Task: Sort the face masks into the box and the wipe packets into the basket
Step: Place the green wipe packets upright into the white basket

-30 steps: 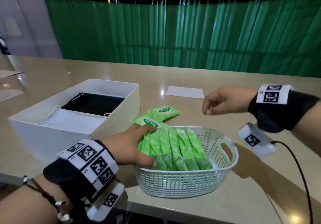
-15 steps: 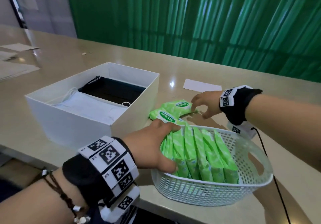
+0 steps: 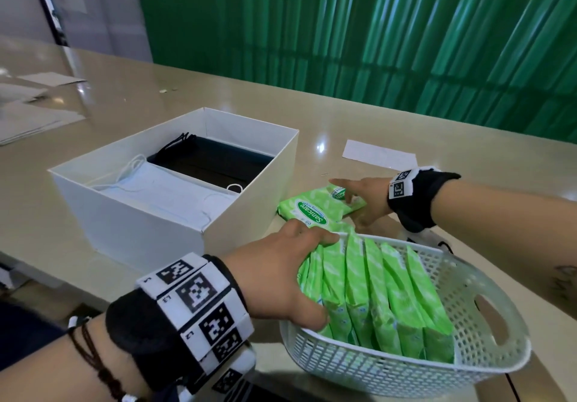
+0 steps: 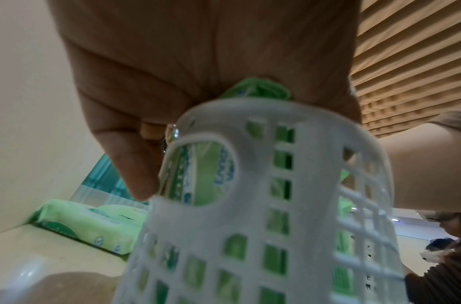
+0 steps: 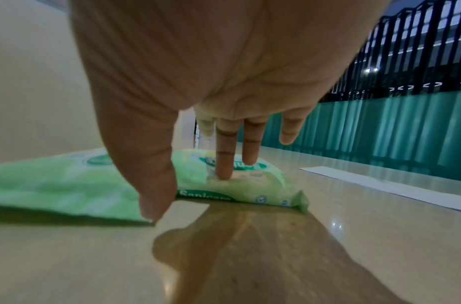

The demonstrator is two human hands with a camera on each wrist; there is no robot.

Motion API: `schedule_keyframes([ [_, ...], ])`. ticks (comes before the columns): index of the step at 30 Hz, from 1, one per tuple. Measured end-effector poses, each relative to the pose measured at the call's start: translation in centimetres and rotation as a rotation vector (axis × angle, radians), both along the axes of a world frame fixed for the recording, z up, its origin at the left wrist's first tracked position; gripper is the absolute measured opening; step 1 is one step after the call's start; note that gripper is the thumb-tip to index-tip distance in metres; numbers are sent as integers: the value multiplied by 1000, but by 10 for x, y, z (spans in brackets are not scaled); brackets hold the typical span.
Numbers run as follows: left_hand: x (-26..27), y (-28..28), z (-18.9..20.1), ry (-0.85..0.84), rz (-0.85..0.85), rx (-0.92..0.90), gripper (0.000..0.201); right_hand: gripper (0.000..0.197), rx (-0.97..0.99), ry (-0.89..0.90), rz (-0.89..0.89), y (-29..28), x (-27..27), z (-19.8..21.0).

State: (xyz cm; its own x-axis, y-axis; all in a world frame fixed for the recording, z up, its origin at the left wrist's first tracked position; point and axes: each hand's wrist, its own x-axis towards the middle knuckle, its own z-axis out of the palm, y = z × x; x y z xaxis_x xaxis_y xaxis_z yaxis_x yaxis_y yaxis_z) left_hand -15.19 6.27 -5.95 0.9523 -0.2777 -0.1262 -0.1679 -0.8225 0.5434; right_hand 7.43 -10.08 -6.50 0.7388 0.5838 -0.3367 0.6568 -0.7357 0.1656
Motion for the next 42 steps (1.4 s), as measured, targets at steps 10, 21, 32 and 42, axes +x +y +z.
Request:
schedule_keyframes([
  [10,-1,0,1,16,-1,-47,98,71,-101,-77,-7,-23,0,-5],
  [21,-1,1,0,19,-4,-63,97,83,-26,37,-137,-49,-9,1],
  [32,-1,1,1,26,1,-57,97,94,-53,8,-116,-57,-3,-14],
  [42,0,-2,5,42,8,-73,97,71,-29,-41,-242,-108,-19,-16],
])
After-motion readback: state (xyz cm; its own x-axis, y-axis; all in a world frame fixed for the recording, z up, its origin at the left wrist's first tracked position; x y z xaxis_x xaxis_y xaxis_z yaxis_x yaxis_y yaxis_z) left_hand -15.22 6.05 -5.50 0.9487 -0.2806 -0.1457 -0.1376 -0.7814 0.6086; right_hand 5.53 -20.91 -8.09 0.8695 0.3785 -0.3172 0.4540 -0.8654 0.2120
